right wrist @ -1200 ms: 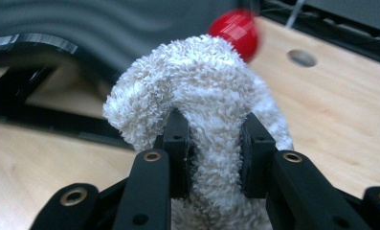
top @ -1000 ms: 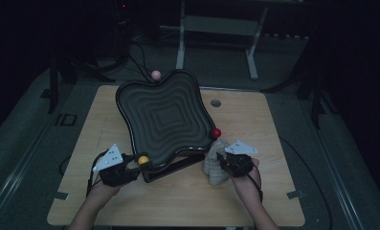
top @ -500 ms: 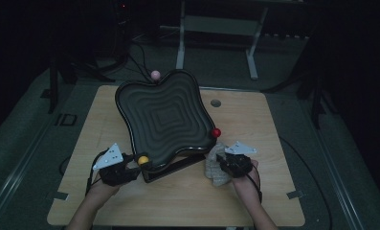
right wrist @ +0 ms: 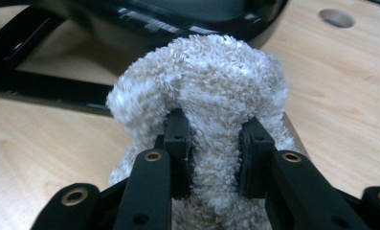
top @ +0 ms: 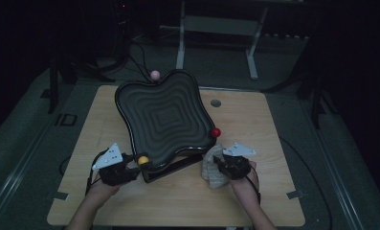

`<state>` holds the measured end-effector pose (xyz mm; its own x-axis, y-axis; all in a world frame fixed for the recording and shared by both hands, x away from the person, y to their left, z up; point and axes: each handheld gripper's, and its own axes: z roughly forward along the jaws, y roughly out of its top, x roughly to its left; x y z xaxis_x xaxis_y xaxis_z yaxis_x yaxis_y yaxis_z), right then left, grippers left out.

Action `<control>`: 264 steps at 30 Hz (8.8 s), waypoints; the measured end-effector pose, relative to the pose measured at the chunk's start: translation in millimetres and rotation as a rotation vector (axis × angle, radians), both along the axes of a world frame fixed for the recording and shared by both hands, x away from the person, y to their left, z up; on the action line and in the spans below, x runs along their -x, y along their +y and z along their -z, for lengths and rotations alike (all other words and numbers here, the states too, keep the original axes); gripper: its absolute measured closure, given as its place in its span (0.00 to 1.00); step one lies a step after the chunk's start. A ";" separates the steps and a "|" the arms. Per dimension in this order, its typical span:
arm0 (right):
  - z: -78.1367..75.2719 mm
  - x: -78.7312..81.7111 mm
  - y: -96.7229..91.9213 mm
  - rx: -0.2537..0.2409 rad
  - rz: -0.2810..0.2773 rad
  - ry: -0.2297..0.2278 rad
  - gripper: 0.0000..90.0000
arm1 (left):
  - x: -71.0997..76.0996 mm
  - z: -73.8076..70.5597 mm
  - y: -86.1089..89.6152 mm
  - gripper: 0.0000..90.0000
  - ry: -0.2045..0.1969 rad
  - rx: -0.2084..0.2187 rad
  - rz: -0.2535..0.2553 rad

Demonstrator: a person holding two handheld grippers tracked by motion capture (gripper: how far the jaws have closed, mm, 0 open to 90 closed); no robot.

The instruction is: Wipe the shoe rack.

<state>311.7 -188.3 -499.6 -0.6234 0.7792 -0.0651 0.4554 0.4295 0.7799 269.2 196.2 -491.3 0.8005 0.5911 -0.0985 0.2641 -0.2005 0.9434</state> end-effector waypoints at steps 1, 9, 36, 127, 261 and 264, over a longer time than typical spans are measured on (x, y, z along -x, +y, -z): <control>-2.0 2.5 2.3 0.004 -0.013 -0.005 0.78 | 0.0 0.1 0.1 0.67 0.000 0.001 0.000; 32.9 2.4 25.6 0.038 -0.086 0.066 0.78 | 0.2 0.4 0.0 0.67 -0.001 0.004 -0.001; 48.6 -12.4 61.3 -0.003 -0.156 -0.038 0.80 | -0.8 0.0 0.4 0.67 0.002 0.000 0.007; 42.9 -25.8 51.4 0.114 -0.015 -0.047 0.78 | -1.9 0.8 3.9 0.67 0.009 0.016 0.025; 36.7 48.7 186.7 -0.112 -0.346 -0.054 0.66 | 1.6 -0.7 3.0 0.67 0.025 0.014 -0.015; 43.4 47.5 189.9 -0.077 -0.349 -0.070 0.69 | 1.6 -1.0 3.1 0.67 0.027 0.011 -0.015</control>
